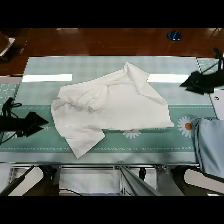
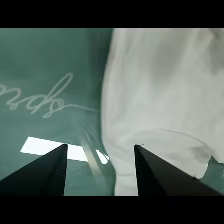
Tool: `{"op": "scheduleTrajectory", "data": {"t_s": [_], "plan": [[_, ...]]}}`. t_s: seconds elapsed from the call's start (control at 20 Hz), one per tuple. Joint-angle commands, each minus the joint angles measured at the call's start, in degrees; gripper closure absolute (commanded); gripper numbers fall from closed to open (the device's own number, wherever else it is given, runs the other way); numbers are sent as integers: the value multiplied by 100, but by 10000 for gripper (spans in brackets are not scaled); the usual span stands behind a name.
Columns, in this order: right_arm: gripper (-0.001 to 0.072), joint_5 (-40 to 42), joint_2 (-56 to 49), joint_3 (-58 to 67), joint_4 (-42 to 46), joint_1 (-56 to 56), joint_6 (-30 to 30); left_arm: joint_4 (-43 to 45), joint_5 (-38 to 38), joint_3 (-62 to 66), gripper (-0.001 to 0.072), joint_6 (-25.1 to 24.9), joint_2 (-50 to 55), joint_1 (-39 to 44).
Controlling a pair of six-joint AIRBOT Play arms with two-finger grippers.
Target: Fold the shirts.
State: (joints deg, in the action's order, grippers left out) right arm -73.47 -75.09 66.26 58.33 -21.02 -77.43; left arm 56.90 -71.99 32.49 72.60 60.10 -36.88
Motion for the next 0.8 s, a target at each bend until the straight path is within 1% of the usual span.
{"op": "scheduleTrajectory", "data": {"t_s": [0.0, 0.1, 0.2, 0.25, 0.45, 0.5, 0.55, 0.6, 0.65, 0.75], "plan": [[305, 984, 1154, -2184, -380, -155, 293, -872, -72, -817, 199, -481, -92, -535], [305, 1156, 1469, -2848, -654, -155, 417, -1246, 214, -1032, 199, -664, -81, -422], [305, 1110, 1567, -3130, -772, -155, 470, -1451, 590, -1139, 199, -772, -81, -243], [305, 1049, 1567, -3152, -721, -155, 485, -1512, 737, -1174, 199, -881, -68, -85], [303, 1040, 1567, -3150, -717, -157, 428, -1558, 1274, -1169, 201, -922, 313, 726], [303, 1086, 1567, -3150, -667, -155, 402, -1561, 1340, -1163, 202, -960, 468, 872], [303, 1099, 1567, -3150, -573, -157, 393, -1563, 1333, -1126, 219, -957, 638, 984], [302, 1091, 1567, -3150, -409, -157, 328, -1563, 1272, -1062, 408, -955, 824, 1051], [302, 1027, 1567, -3152, -101, -155, 120, -1565, 1182, -1012, 682, -968, 960, 1054], [303, 765, 1567, -3152, 588, -155, -271, -1578, 1145, -949, 687, -1003, 992, 1049]]}}
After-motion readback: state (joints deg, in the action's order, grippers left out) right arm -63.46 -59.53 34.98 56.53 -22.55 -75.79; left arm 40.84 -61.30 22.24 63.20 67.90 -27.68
